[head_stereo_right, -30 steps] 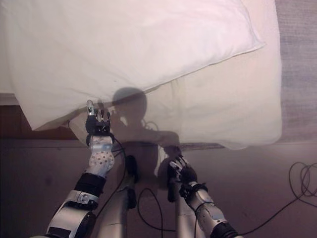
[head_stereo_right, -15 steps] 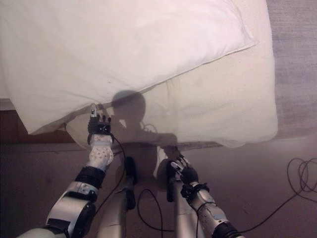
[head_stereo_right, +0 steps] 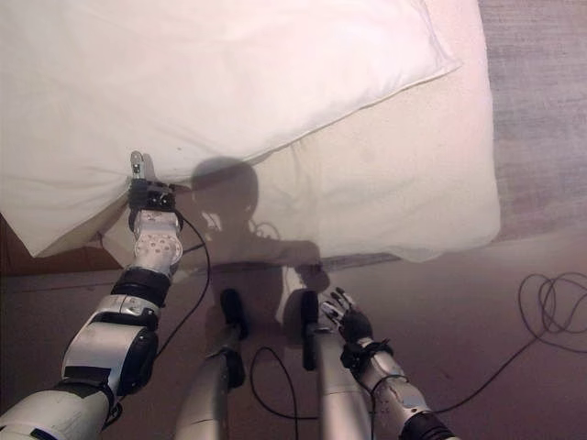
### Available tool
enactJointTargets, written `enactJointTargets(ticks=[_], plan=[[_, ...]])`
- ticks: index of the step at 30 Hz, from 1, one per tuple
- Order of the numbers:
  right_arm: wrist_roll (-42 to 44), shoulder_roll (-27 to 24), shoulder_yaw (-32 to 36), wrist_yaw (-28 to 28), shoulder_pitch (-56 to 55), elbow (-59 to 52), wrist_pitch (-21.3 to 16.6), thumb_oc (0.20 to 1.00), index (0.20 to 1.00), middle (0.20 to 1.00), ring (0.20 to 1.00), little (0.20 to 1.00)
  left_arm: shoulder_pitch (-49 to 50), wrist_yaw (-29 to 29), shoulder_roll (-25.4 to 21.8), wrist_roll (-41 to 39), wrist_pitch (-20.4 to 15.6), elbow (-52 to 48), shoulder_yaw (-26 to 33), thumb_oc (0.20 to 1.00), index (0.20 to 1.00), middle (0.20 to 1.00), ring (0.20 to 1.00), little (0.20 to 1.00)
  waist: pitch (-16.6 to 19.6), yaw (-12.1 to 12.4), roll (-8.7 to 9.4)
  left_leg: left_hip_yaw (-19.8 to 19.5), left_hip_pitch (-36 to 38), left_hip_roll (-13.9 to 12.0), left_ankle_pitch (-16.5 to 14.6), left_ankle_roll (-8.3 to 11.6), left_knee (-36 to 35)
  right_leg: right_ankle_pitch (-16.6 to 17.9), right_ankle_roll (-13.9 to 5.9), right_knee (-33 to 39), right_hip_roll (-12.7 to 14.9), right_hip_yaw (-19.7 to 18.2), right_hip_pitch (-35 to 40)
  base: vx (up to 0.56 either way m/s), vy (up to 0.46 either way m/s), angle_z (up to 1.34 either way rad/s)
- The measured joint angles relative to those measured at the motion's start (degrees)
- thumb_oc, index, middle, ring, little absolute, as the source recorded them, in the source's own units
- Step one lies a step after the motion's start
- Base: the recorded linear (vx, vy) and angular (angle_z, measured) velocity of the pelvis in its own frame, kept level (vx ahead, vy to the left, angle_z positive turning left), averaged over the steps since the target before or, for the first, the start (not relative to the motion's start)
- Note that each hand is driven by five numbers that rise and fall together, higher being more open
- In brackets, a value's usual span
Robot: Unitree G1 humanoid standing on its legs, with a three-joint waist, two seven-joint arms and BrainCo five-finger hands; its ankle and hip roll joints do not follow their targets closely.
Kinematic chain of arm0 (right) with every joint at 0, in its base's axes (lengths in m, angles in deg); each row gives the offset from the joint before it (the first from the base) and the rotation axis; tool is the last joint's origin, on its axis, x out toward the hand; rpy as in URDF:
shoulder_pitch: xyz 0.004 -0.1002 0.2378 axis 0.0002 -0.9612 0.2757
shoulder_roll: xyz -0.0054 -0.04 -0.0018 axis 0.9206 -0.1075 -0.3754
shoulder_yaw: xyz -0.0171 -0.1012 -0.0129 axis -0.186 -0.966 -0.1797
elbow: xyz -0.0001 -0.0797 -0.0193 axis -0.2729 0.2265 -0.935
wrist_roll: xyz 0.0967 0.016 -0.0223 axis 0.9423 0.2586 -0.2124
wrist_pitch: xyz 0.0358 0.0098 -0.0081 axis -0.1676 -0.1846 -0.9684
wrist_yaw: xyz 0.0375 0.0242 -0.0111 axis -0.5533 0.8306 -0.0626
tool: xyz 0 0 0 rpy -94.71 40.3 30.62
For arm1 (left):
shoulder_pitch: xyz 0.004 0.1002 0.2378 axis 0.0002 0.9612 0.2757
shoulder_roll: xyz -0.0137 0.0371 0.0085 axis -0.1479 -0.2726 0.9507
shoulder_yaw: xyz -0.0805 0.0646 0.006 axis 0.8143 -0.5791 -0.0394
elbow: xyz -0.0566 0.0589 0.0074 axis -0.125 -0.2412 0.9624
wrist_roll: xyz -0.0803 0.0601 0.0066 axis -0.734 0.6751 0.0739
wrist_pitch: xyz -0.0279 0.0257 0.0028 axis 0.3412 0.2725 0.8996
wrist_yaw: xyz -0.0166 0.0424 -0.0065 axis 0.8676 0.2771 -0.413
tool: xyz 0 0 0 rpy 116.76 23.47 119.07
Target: Make the bed
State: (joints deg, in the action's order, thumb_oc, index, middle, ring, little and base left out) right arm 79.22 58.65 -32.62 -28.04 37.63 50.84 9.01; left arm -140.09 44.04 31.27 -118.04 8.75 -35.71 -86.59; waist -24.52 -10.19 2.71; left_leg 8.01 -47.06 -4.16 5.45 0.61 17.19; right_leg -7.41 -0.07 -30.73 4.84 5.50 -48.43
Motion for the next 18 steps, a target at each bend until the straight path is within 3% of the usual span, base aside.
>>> enactJointTargets(ticks=[7,8,9,18], plan=[[0.0,0.0,0.0,0.0,-0.4,0.0,0.0,1.000,1.000,1.000,1.000,1.000,-0.6,0.1,-0.4,0.1,0.0,1.3,-1.2,1.000,1.000,1.000,1.000,1.000,0.0,0.0,0.04,0.0,0.0,0.0,0.0,0.05,0.2,0.1,-0.16,0.2,0.0,0.0,0.0,0.00,0.000,0.00],[0.0,0.0,-0.1,0.0,-0.4,0.0,0.0,1.000,1.000,1.000,1.000,1.000,-1.1,0.3,-0.4,0.1,0.1,2.0,-1.2,0.705,0.705,0.705,0.705,0.705,0.0,0.0,0.05,0.0,-0.1,0.0,0.0,0.04,0.2,0.1,-0.16,0.2,0.0,0.0,0.0,0.00,0.000,0.00],[0.0,0.0,-0.2,0.0,-0.4,0.0,0.0,1.000,1.000,1.000,1.000,1.000,-1.7,0.7,-0.4,0.1,0.1,2.2,-1.2,0.200,0.200,0.200,0.200,0.200,0.2,0.0,0.21,0.0,-0.3,-0.1,0.0,0.04,0.3,0.1,-0.16,0.2,0.0,0.0,-0.3,0.00,0.000,0.00],[0.0,0.2,-0.7,-0.1,-0.4,-0.1,0.0,1.000,1.000,1.000,1.000,1.000,-2.4,1.7,-0.8,1.0,-0.2,2.0,-1.8,0.200,0.200,0.200,0.200,0.200,0.4,0.1,0.61,-0.1,-0.9,0.2,0.1,-0.22,0.4,0.4,-0.16,-0.2,0.3,0.1,-0.7,0.00,0.000,0.00]])
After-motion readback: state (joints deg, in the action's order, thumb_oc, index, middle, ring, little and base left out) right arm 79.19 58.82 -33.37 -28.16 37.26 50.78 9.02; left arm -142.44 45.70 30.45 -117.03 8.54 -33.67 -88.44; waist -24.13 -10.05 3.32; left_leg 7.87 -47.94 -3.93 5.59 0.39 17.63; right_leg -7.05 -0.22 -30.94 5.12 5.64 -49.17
